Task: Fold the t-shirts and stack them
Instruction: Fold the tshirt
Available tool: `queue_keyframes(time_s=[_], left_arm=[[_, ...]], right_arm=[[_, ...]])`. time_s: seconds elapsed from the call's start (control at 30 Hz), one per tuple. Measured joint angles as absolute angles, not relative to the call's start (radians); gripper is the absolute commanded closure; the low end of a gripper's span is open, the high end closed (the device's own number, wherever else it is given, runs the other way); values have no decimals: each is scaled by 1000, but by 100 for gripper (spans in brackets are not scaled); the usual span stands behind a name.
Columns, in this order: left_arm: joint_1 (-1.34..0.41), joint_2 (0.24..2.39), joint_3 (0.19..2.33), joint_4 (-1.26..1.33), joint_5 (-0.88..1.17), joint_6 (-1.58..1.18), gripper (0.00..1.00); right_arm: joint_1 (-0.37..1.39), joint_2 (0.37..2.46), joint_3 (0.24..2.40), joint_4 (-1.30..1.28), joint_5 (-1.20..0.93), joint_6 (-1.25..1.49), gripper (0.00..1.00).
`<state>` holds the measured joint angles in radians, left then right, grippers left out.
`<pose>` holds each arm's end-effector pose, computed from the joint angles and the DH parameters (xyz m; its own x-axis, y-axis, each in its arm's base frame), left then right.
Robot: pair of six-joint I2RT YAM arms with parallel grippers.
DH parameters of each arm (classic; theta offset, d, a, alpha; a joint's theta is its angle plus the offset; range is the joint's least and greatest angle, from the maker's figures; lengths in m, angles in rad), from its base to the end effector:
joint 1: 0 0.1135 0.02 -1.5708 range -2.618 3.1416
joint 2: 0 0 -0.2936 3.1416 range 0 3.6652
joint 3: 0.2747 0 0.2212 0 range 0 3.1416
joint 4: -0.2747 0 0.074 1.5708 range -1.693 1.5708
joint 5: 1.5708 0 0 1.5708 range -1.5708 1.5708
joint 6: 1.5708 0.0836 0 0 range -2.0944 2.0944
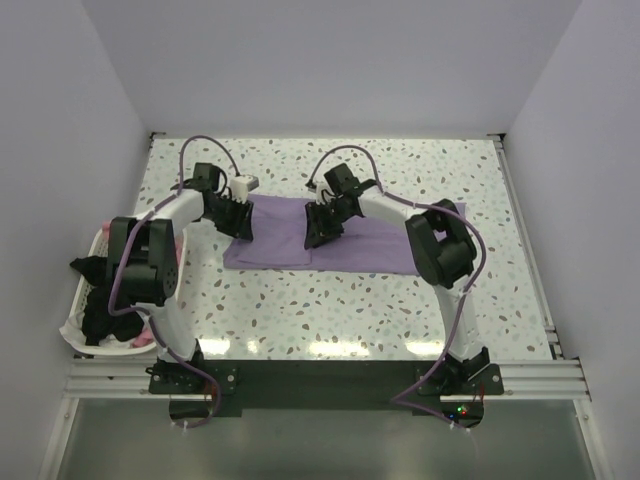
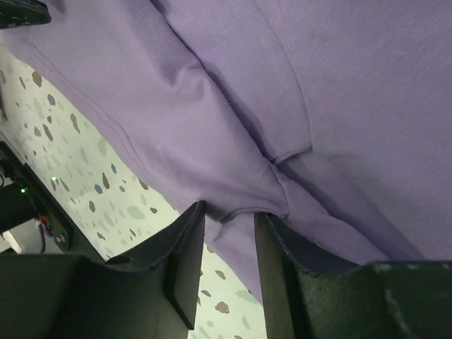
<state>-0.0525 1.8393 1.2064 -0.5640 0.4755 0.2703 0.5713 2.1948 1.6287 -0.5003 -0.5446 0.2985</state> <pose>0.3567 -0.0571 0.1810 -0.8388 0.2818 -0.4658 0.4541 0.8341 -0.3132 0.3751 0.2926 0.1608 -0.9018 -0.2807 -0.3285 -0.4268 0.6975 0.5756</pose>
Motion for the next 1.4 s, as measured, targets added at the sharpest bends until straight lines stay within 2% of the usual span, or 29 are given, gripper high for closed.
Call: queue_keyframes(time_s=[0.07,0.23,0.37,0.4,0.57,1.13,1.2,1.23,1.27,1.3,1.33,1.4], left_arm=[[-52,1842,1208,-564,476,270,64],[-52,1855,1214,-563,476,270,73],[-52,1857,1216,-563,476,265,88],[-52,1857,1216,-563,476,264,93],[-52,1857,1223,-564,476,261,100],[-53,1886,1268,-553,478,244,100],[-52,1890,1268,-544,476,241,96],[-52,1891,1268,-538,475,238,91],[-52,1892,1268,-535,474,235,82],[-52,1893,1269,-530,472,231,78],[-52,1894,1269,-528,468,226,76],[-52,1894,1270,-521,464,223,71]], right_arm=[[571,2202,1639,-500,-546,300,75],[571,2204,1645,-501,-545,300,87],[571,2204,1645,-501,-543,297,99],[571,2204,1645,-502,-542,297,100],[566,2204,1648,-503,-540,295,100],[501,2204,1657,-500,-503,280,100],[501,2204,1662,-499,-496,276,100],[501,2204,1665,-500,-492,273,96],[501,2206,1668,-501,-489,271,91],[501,2206,1674,-506,-488,267,86],[501,2208,1681,-514,-488,260,74],[500,2210,1695,-530,-488,243,64]])
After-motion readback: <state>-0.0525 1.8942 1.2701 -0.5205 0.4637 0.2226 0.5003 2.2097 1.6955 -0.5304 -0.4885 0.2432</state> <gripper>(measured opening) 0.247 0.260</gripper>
